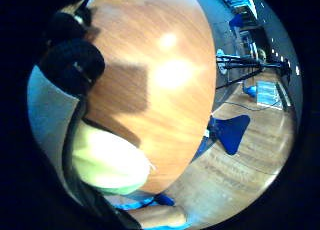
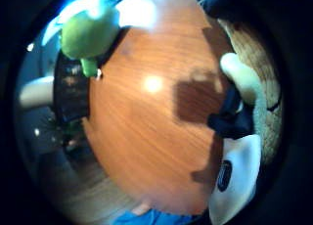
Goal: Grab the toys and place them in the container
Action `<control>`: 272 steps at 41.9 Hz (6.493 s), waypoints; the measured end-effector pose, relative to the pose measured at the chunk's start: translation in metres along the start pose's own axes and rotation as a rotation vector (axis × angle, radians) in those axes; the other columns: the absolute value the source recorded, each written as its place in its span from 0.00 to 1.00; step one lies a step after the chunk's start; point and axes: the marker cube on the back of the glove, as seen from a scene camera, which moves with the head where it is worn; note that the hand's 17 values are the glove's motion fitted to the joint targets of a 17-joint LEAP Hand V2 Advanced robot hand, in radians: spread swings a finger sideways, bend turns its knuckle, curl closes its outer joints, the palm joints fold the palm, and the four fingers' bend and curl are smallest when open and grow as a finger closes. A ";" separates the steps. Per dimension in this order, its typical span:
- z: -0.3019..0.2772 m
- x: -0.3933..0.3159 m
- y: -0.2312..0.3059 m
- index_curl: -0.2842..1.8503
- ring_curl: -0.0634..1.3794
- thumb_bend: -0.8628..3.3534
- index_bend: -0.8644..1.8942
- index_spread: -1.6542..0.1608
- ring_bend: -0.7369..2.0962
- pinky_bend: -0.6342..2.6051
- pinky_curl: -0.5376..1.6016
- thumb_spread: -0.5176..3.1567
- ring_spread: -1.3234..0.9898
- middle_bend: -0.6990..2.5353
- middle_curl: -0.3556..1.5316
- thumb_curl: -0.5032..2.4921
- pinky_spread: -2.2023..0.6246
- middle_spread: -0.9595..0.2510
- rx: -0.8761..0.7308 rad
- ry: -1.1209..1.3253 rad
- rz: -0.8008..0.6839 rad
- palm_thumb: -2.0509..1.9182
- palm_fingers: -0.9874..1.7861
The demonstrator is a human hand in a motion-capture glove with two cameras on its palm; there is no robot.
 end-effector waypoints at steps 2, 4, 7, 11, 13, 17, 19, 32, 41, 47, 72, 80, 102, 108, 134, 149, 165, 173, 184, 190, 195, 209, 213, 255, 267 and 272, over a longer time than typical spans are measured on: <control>0.000 -0.003 0.002 0.22 0.31 0.28 0.37 0.74 0.58 0.59 0.40 0.59 0.55 0.26 0.30 0.29 0.75 0.89 0.004 0.012 -0.012 0.62 0.42; -0.002 -0.004 0.005 0.21 0.31 0.29 0.37 0.74 0.61 0.60 0.41 0.58 0.53 0.26 0.29 0.31 0.71 0.88 0.006 0.012 -0.026 0.65 0.48; -0.004 -0.004 0.009 0.22 0.32 0.30 0.38 0.73 0.63 0.60 0.41 0.57 0.49 0.27 0.30 0.32 0.68 0.85 -0.006 -0.014 -0.049 0.67 0.51; -0.005 -0.008 0.018 0.25 0.35 0.30 0.41 0.73 0.64 0.59 0.41 0.56 0.45 0.28 0.31 0.34 0.66 0.80 -0.032 -0.023 -0.079 0.69 0.57; -0.009 -0.010 0.022 0.25 0.35 0.30 0.41 0.73 0.65 0.58 0.42 0.55 0.44 0.27 0.31 0.35 0.65 0.78 -0.037 -0.017 -0.090 0.69 0.58; -0.029 -0.013 0.031 0.27 0.37 0.30 0.43 0.73 0.65 0.58 0.42 0.53 0.41 0.27 0.31 0.37 0.64 0.73 -0.020 0.009 -0.098 0.70 0.60; -0.045 -0.015 0.034 0.28 0.37 0.30 0.43 0.73 0.65 0.58 0.43 0.52 0.40 0.27 0.32 0.37 0.64 0.71 -0.001 0.012 -0.097 0.70 0.60; -0.181 -0.056 0.036 0.31 0.39 0.28 0.43 0.72 0.64 0.57 0.44 0.47 0.37 0.27 0.33 0.42 0.63 0.65 0.175 0.055 -0.134 0.70 0.60; -0.254 -0.121 0.030 0.33 0.39 0.28 0.42 0.72 0.63 0.56 0.44 0.45 0.36 0.27 0.35 0.44 0.63 0.64 0.243 -0.014 -0.265 0.70 0.60; -0.288 -0.175 0.019 0.35 0.40 0.28 0.41 0.72 0.63 0.56 0.45 0.44 0.36 0.27 0.36 0.46 0.63 0.63 0.264 -0.106 -0.298 0.70 0.60; -0.292 -0.398 -0.035 0.41 0.43 0.27 0.38 0.70 0.63 0.56 0.46 0.41 0.35 0.27 0.38 0.51 0.63 0.63 0.343 -0.085 -0.438 0.70 0.59; -0.254 -0.430 -0.052 0.42 0.44 0.26 0.36 0.71 0.63 0.57 0.47 0.41 0.35 0.26 0.38 0.51 0.63 0.68 0.245 -0.038 -0.289 0.69 0.54; -0.250 -0.392 -0.056 0.29 0.34 0.18 0.35 0.74 0.48 0.64 0.46 0.44 0.55 0.26 0.35 0.34 0.76 0.91 0.223 0.039 -0.493 0.49 0.27; -0.258 -0.352 -0.069 0.27 0.32 0.18 0.34 0.74 0.46 0.63 0.45 0.43 0.58 0.26 0.34 0.31 0.77 0.91 0.225 0.041 -0.401 0.49 0.27; -0.143 -0.186 -0.130 0.21 0.28 0.19 0.33 0.76 0.41 0.62 0.43 0.41 0.60 0.26 0.33 0.27 0.80 0.86 0.027 0.128 -0.185 0.50 0.26; -0.050 -0.168 -0.137 0.19 0.25 0.20 0.33 0.76 0.32 0.66 0.44 0.41 0.61 0.24 0.30 0.26 0.80 0.85 -0.129 0.110 -0.246 0.52 0.21; -0.033 -0.172 -0.137 0.19 0.35 0.27 0.35 0.74 0.53 0.63 0.42 0.46 0.58 0.26 0.29 0.30 0.75 0.81 0.055 -0.039 -0.208 0.66 0.38; -0.041 -0.176 -0.130 0.19 0.38 0.28 0.37 0.74 0.60 0.61 0.40 0.43 0.49 0.31 0.32 0.33 0.68 0.71 0.203 -0.012 -0.213 0.70 0.55; -0.155 -0.171 -0.111 0.21 0.42 0.27 0.37 0.74 0.61 0.60 0.42 0.39 0.42 0.32 0.35 0.36 0.65 0.61 0.275 0.070 -0.242 0.70 0.56; -0.253 -0.188 -0.092 0.21 0.42 0.26 0.36 0.74 0.61 0.61 0.42 0.41 0.41 0.32 0.36 0.37 0.65 0.60 0.369 -0.028 -0.142 0.70 0.55; -0.296 -0.201 -0.078 0.22 0.42 0.26 0.36 0.74 0.61 0.61 0.43 0.42 0.41 0.31 0.37 0.37 0.65 0.60 0.411 0.007 -0.161 0.70 0.55; -0.329 -0.323 -0.054 0.21 0.42 0.25 0.36 0.74 0.61 0.62 0.43 0.45 0.40 0.30 0.40 0.38 0.65 0.59 0.461 -0.054 -0.169 0.68 0.56; -0.320 -0.365 -0.049 0.21 0.42 0.25 0.36 0.74 0.61 0.62 0.43 0.46 0.41 0.30 0.41 0.38 0.65 0.59 0.468 -0.043 -0.203 0.67 0.56; -0.256 -0.353 -0.002 0.18 0.31 0.19 0.35 0.77 0.50 0.67 0.43 0.44 0.59 0.26 0.40 0.29 0.78 0.89 0.236 0.067 -0.435 0.51 0.28; -0.237 -0.249 0.042 0.20 0.28 0.20 0.35 0.77 0.47 0.64 0.41 0.44 0.61 0.26 0.38 0.27 0.79 0.87 0.242 0.088 -0.372 0.51 0.29; -0.222 -0.203 0.060 0.20 0.28 0.20 0.35 0.76 0.46 0.63 0.41 0.44 0.61 0.26 0.37 0.27 0.79 0.85 0.267 0.102 -0.345 0.51 0.29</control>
